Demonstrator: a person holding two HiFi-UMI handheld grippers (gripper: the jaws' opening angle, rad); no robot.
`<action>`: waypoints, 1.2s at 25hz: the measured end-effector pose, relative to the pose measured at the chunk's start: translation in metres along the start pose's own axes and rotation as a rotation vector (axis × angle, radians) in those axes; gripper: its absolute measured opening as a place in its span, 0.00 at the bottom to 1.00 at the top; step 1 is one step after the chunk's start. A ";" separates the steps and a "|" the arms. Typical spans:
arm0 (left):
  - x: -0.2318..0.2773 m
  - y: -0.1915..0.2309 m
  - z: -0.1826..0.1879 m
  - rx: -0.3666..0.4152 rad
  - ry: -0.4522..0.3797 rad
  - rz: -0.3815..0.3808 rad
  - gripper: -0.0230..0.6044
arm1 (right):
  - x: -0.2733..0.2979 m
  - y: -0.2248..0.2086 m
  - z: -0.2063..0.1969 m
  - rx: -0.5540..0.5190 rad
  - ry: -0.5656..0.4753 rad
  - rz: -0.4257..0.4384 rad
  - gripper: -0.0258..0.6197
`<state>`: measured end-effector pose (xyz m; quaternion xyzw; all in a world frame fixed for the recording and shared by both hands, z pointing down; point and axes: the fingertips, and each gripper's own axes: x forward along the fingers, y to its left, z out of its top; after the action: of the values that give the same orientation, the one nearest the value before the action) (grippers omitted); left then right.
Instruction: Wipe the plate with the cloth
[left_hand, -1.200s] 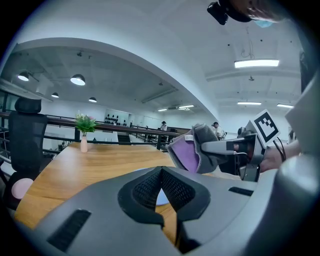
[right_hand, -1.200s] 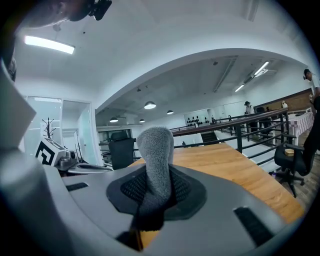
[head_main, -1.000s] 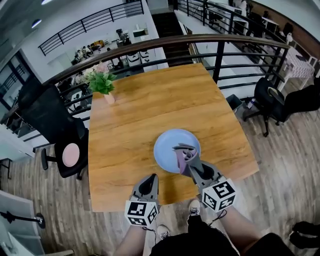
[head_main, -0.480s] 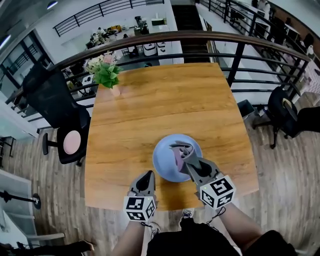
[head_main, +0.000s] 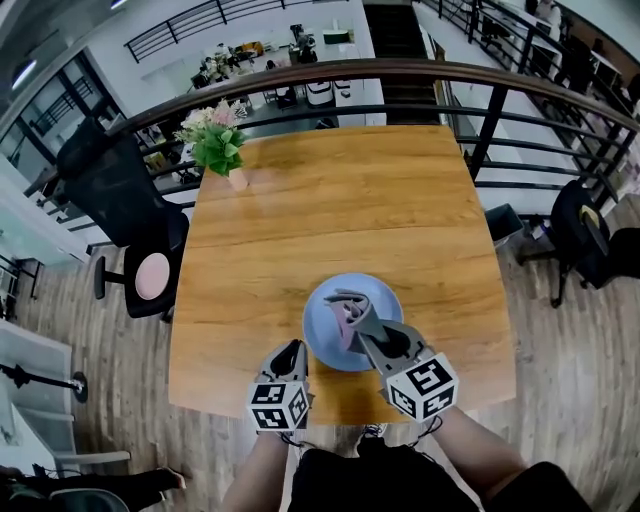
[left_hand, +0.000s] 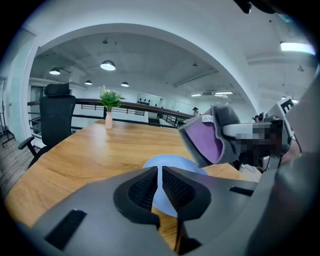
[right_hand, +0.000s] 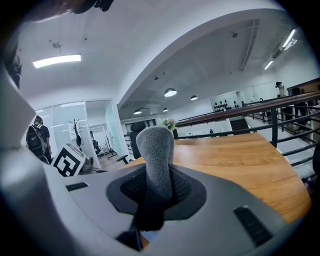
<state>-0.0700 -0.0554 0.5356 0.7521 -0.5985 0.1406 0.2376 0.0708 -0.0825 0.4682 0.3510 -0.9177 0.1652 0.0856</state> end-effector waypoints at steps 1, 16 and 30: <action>0.002 0.000 -0.003 -0.010 0.014 0.006 0.09 | 0.000 0.001 -0.001 -0.005 0.004 0.009 0.15; 0.044 0.012 -0.044 -0.103 0.228 -0.002 0.26 | 0.003 -0.011 -0.029 0.024 0.069 -0.014 0.15; 0.102 0.038 -0.078 -0.098 0.365 -0.113 0.26 | 0.063 -0.016 -0.075 0.079 0.212 -0.032 0.15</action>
<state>-0.0761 -0.1063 0.6595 0.7340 -0.5083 0.2319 0.3861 0.0382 -0.1056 0.5596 0.3492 -0.8905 0.2360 0.1712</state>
